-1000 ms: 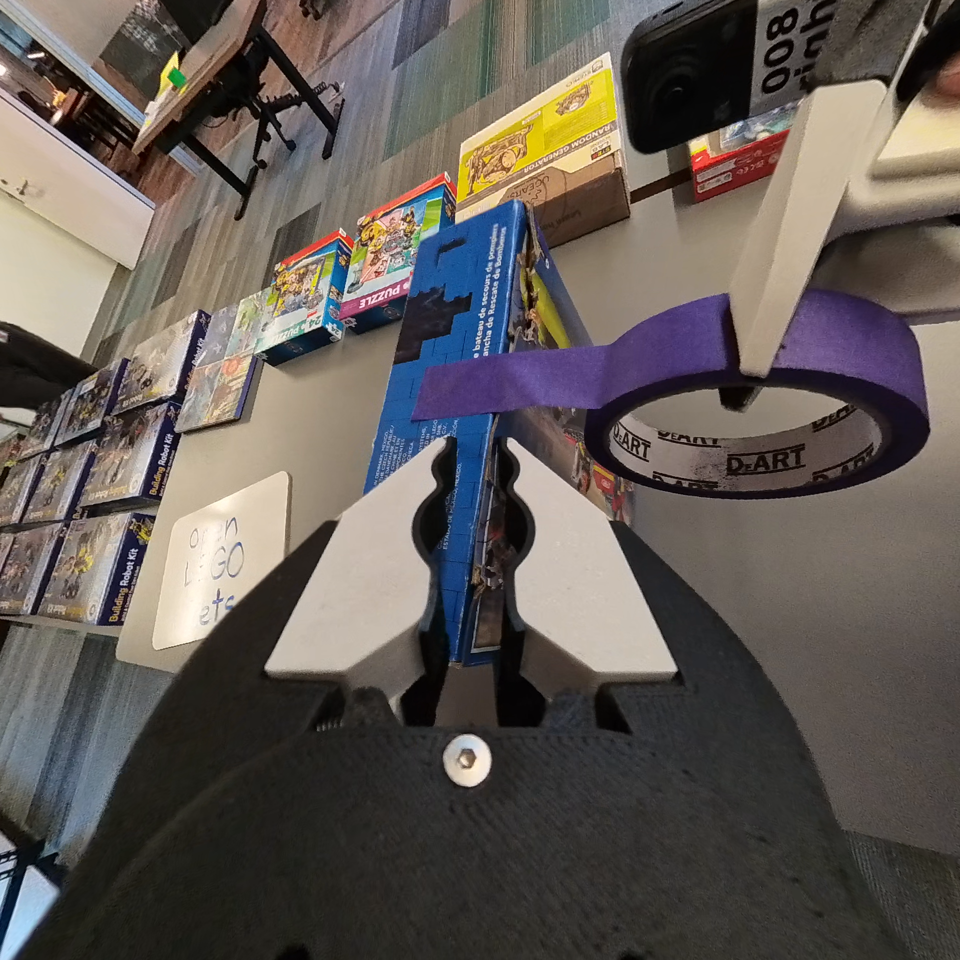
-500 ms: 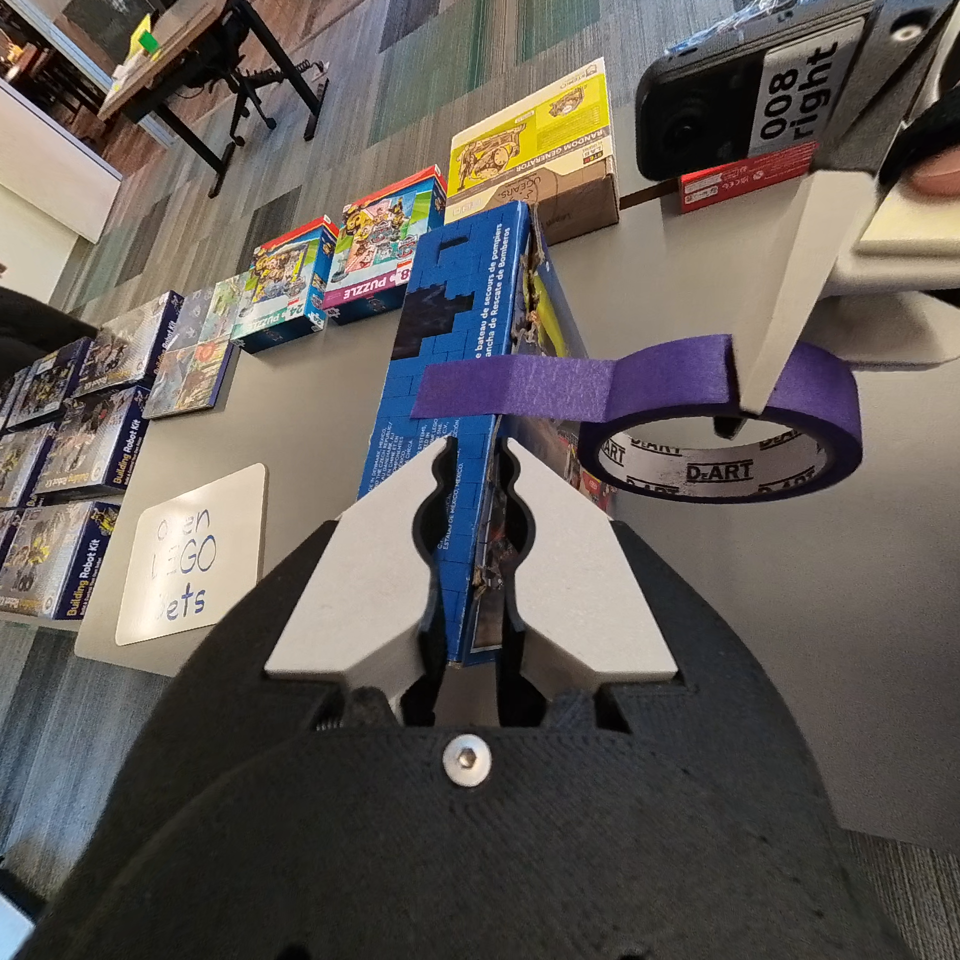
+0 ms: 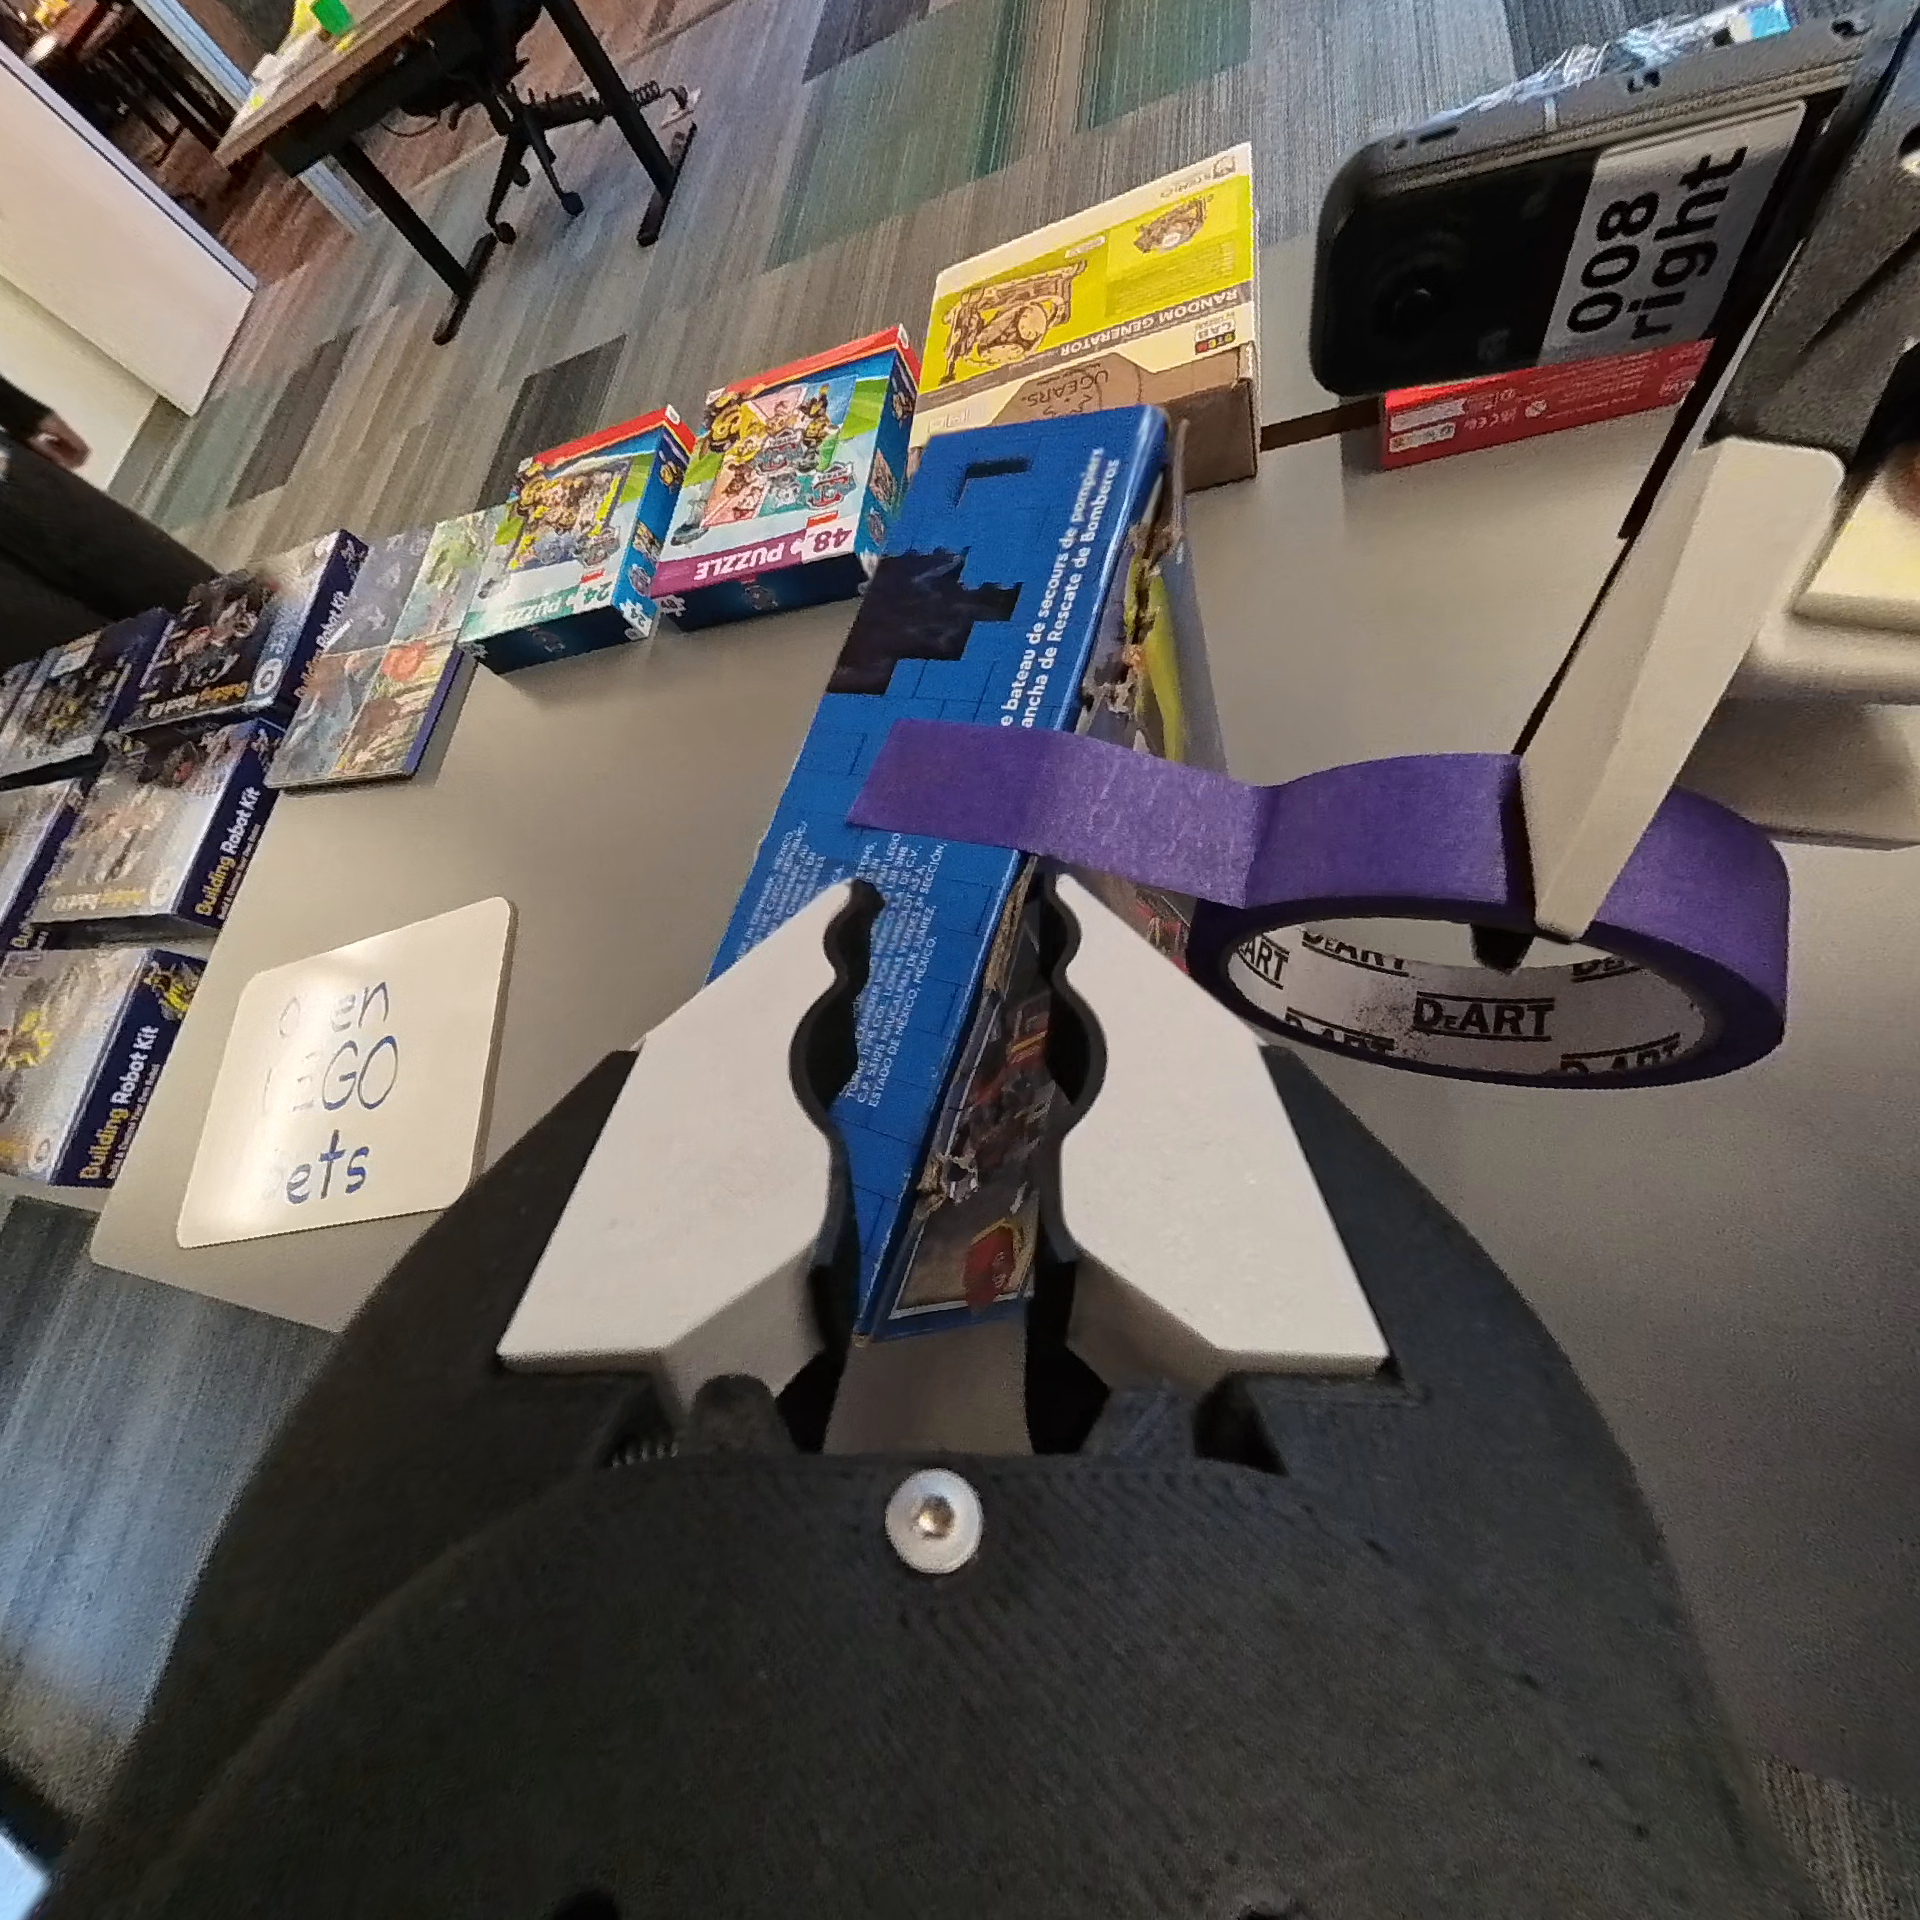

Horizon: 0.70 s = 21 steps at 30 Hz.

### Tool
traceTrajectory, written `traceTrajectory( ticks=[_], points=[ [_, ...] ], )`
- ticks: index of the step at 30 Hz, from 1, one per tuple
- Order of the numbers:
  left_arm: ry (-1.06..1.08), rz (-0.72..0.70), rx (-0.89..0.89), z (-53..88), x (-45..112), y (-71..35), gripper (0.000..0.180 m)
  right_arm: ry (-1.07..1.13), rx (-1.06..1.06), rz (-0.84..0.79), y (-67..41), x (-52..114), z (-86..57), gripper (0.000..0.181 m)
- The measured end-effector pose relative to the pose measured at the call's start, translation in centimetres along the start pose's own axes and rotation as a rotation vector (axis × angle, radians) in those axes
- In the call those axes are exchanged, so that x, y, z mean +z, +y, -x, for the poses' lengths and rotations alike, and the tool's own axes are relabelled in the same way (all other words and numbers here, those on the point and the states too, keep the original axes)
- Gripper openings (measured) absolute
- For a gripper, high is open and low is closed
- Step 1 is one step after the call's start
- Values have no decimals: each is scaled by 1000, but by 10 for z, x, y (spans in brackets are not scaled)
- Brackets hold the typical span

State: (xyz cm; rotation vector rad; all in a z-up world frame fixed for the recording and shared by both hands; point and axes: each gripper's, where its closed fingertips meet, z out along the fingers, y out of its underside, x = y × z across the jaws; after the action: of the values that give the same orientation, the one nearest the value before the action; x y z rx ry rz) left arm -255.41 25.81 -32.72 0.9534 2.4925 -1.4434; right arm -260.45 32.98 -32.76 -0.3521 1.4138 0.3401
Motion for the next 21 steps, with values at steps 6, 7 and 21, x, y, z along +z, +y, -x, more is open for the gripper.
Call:
traceTrajectory(
  ticks=[6,7,21],
  points=[
    [1,0,26,3,3,0,24,-10,6,-14,-4,0,0,8],
    [0,0,23,4,4,0,24,-9,2,-16,-6,0,0,8],
    [26,7,-9,5,4,0,23,50,-63,-20,-12,1,-24,10]
  ],
)
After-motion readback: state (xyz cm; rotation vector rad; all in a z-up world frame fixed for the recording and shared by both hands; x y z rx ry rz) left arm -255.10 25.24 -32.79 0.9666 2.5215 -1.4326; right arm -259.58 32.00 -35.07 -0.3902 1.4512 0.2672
